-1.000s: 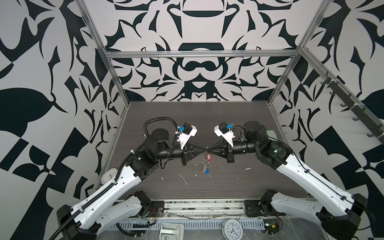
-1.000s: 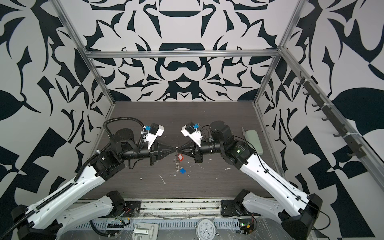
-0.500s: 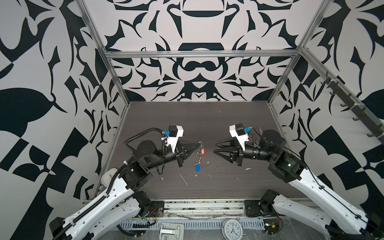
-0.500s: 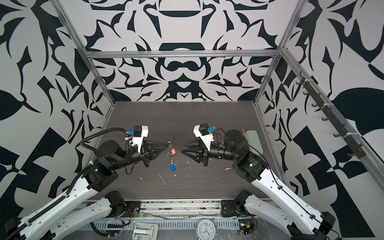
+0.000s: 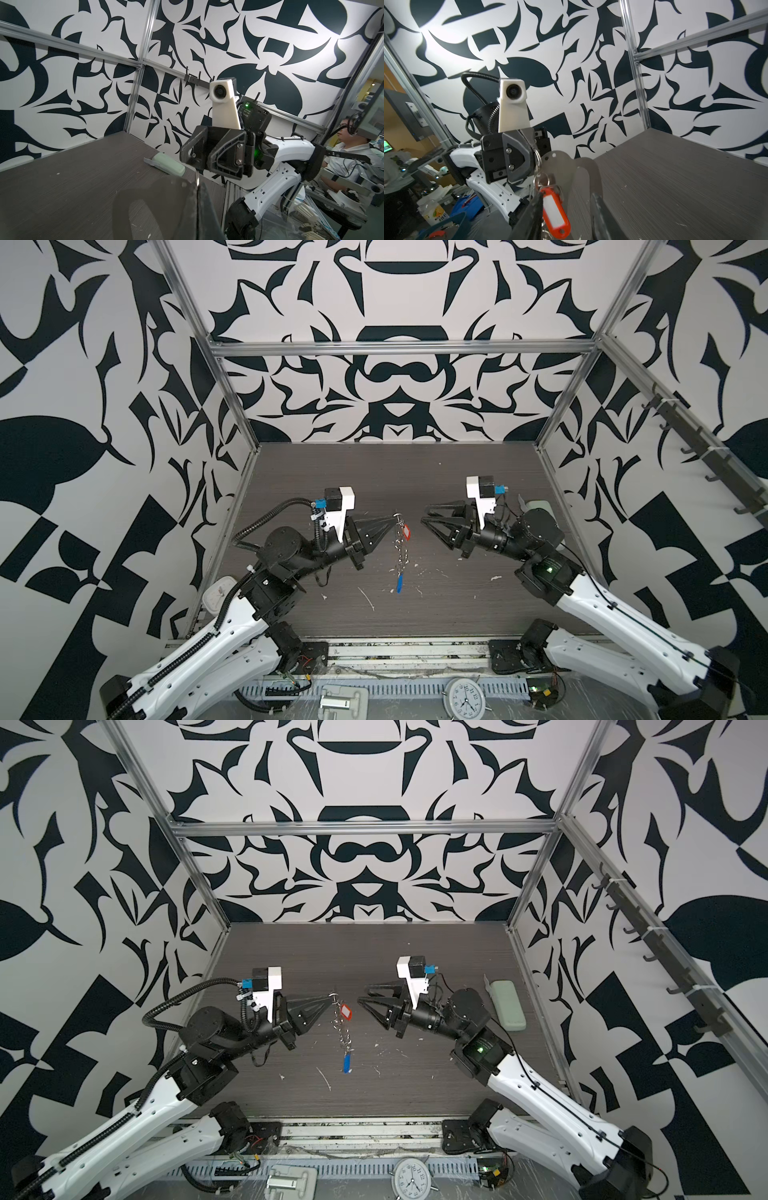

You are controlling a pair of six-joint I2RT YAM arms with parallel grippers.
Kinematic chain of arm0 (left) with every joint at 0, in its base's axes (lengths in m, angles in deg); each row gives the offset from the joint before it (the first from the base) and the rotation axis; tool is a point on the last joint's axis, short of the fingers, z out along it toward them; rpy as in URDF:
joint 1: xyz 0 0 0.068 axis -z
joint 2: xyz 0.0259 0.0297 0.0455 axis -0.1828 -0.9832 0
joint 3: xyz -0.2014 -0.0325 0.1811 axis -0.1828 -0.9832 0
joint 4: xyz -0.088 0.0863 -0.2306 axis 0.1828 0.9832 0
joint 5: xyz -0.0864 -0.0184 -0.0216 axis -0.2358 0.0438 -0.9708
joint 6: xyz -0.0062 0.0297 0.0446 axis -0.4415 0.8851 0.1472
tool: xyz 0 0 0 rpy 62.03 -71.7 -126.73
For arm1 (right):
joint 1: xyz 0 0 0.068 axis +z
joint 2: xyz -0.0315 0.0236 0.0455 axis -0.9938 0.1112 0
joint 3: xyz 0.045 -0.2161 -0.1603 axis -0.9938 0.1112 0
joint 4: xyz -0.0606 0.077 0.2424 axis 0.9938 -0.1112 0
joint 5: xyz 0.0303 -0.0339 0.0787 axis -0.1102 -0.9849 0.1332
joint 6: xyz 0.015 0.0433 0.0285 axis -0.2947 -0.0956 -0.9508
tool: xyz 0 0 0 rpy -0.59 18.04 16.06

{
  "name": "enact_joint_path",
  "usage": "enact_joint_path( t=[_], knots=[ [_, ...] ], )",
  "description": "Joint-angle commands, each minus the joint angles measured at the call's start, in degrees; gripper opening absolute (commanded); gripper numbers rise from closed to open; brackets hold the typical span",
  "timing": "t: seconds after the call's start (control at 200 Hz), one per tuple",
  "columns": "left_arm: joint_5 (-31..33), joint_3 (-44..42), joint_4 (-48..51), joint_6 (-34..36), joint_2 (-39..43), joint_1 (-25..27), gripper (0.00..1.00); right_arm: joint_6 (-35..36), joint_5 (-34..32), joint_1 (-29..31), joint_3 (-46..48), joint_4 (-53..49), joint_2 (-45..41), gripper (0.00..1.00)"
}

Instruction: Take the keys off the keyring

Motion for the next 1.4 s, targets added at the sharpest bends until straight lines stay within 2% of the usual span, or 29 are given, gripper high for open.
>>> enact_joint_path(
  t=[0.0,0.18,0.34,0.51,0.685,0.84,0.97,1.055,1.155,1.305,1.335,1.395],
  knots=[
    [-1.6,-0.8,-4.8,-1.3,-0.1,0.1,0.00,-4.0,2.9,1.4,-2.1,10.8,2.2,0.40],
    [-2.2,-0.9,-5.0,-1.4,-0.3,0.1,0.00,-4.0,6.1,4.1,-4.6,11.6,5.9,0.39],
    [-2.2,-1.0,-4.9,-1.4,0.1,0.1,0.00,-4.1,5.2,5.0,-4.6,12.6,6.1,0.38],
    [-3.0,-1.1,-4.9,-1.4,0.1,0.1,0.00,-3.2,3.0,5.0,-4.1,11.5,4.9,0.33],
    [-3.4,-1.1,-4.9,-1.5,0.2,0.1,0.00,-3.4,4.4,5.0,-5.3,9.8,6.1,0.30],
    [-3.0,-1.2,-4.9,-1.5,0.6,0.0,0.00,-3.5,4.8,5.0,-5.3,9.7,6.4,0.19],
    [-2.4,-1.4,-4.8,-1.4,1.0,0.1,0.00,-3.7,5.1,5.0,-5.2,9.4,6.4,0.17],
    [-2.2,-1.4,-4.8,-1.3,1.1,0.1,0.00,-3.9,5.5,5.0,-5.2,9.6,6.7,0.13],
    [-2.3,-1.1,-4.7,-1.4,0.6,0.0,0.00,-4.3,6.3,5.0,-5.3,9.9,7.1,0.00],
    [-2.6,-0.4,-3.6,-1.7,0.4,0.0,0.00,-3.5,6.7,4.9,-6.2,7.3,6.6,0.00],
    [-2.6,-0.1,-2.5,-1.6,0.5,0.1,0.07,-2.5,6.8,5.0,-6.8,5.3,6.2,0.00],
    [-2.5,0.6,0.1,-1.6,1.2,0.1,0.26,0.8,6.1,5.0,-8.7,-2.5,4.8,0.00]
  ],
)
